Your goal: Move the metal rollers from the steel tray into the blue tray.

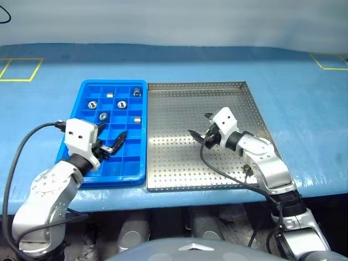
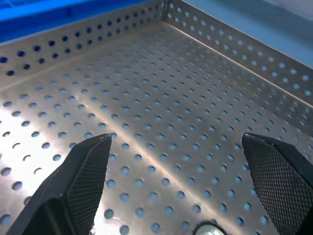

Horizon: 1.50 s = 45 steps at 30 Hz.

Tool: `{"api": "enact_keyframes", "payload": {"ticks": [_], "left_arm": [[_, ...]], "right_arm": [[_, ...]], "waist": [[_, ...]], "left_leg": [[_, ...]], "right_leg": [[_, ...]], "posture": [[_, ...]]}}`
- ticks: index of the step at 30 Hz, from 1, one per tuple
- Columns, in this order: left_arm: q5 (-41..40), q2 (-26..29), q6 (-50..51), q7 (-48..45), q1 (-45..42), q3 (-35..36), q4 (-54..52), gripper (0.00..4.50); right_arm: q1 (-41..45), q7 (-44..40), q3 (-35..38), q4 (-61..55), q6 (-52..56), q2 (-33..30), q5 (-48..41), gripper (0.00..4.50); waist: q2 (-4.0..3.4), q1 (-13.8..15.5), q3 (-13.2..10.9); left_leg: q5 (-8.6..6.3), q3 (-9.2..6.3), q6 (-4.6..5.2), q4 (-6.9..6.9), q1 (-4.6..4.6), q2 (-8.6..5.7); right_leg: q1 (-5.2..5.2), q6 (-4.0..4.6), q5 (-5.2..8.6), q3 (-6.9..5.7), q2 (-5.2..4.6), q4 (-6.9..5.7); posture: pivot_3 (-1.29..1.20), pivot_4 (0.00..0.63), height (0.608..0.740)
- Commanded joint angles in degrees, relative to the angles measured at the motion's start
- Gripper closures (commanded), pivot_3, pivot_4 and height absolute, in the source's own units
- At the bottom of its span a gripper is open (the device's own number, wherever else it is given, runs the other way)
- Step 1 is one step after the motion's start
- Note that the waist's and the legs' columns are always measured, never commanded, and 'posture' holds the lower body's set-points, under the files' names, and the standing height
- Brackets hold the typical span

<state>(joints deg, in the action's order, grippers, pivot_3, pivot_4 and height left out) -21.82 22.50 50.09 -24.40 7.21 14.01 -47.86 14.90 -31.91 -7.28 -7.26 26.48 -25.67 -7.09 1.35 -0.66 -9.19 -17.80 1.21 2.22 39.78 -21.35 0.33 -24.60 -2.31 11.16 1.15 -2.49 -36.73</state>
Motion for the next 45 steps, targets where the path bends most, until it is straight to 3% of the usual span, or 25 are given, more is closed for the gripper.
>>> {"api": "enact_keyframes", "payload": {"ticks": [1, 25, 28, 33, 38, 41, 45], "left_arm": [[-1.53, 1.24, -2.69, -1.50, 0.97, -2.22, -2.19, 0.84], [-0.97, 5.33, -6.01, -0.46, 1.68, -7.39, -0.01, 0.84], [-0.75, 5.49, -6.28, -0.42, 1.77, -7.56, 0.15, 0.82], [-0.73, 5.67, -6.68, -0.41, 2.25, -7.54, 0.24, 0.82], [-0.90, 5.89, -6.91, -0.44, 2.52, -7.24, 0.10, 0.82], [-1.15, 5.98, -7.02, -0.61, 2.87, -7.05, -0.01, 0.82], [-2.39, 6.56, -6.83, -1.64, 4.44, -6.30, -0.95, 0.82]], "right_arm": [[0.64, 0.26, 1.19, -0.79, 1.68, -0.35, -0.16, 0.00], [-1.88, 0.68, 4.64, 2.27, 5.87, -0.98, -1.58, 0.00], [-1.76, 1.01, 5.02, 3.05, 5.95, -0.43, -1.78, 0.59], [-1.28, 0.85, 5.07, 4.07, 5.53, -0.11, -2.23, 2.19], [-1.01, 1.09, 5.31, 4.71, 5.18, 0.48, -2.54, 2.19], [-0.66, 1.86, 5.76, 4.31, 4.64, 1.08, -2.59, 2.58], [0.61, 2.42, 5.38, 1.15, 3.54, 2.04, -2.87, 2.59]], "waist": [[-0.03, -0.13, -0.02], [-0.03, -0.49, -0.01], [-0.03, -0.56, -0.01], [-0.03, -0.55, -0.01], [-0.03, -0.58, -0.01], [-0.03, -0.58, -0.01], [-0.04, -0.60, -0.02]], "left_leg": [[-0.01, 0.00, 0.03, 0.00, -0.03, 0.01], [-0.03, 0.01, 0.07, 0.01, -0.02, 0.02], [-0.03, 0.01, 0.07, 0.01, -0.02, 0.02], [-0.03, 0.01, 0.07, 0.01, -0.02, 0.02], [-0.03, 0.01, 0.07, 0.01, -0.02, 0.03], [-0.03, 0.01, 0.07, 0.01, -0.02, 0.03], [-0.03, 0.02, 0.07, 0.01, -0.02, 0.03]], "right_leg": [[-0.03, 0.00, 0.00, -0.01, 0.03, 0.00], [0.00, -0.05, -0.01, 0.02, 0.27, 0.00], [0.00, -0.05, -0.01, 0.02, 0.29, 0.00], [0.00, -0.05, -0.01, 0.03, 0.29, 0.01], [0.00, -0.05, -0.01, 0.03, 0.30, 0.00], [-0.01, -0.05, -0.01, 0.03, 0.30, 0.01], [-0.02, -0.05, -0.01, 0.04, 0.30, 0.00]], "posture": [[-0.02, 0.150, 0.740], [-0.04, 0.150, 0.740], [-0.04, 0.150, 0.740], [-0.04, 0.150, 0.740], [-0.04, 0.150, 0.740], [-0.03, 0.150, 0.740], [-0.03, 0.150, 0.740]]}}
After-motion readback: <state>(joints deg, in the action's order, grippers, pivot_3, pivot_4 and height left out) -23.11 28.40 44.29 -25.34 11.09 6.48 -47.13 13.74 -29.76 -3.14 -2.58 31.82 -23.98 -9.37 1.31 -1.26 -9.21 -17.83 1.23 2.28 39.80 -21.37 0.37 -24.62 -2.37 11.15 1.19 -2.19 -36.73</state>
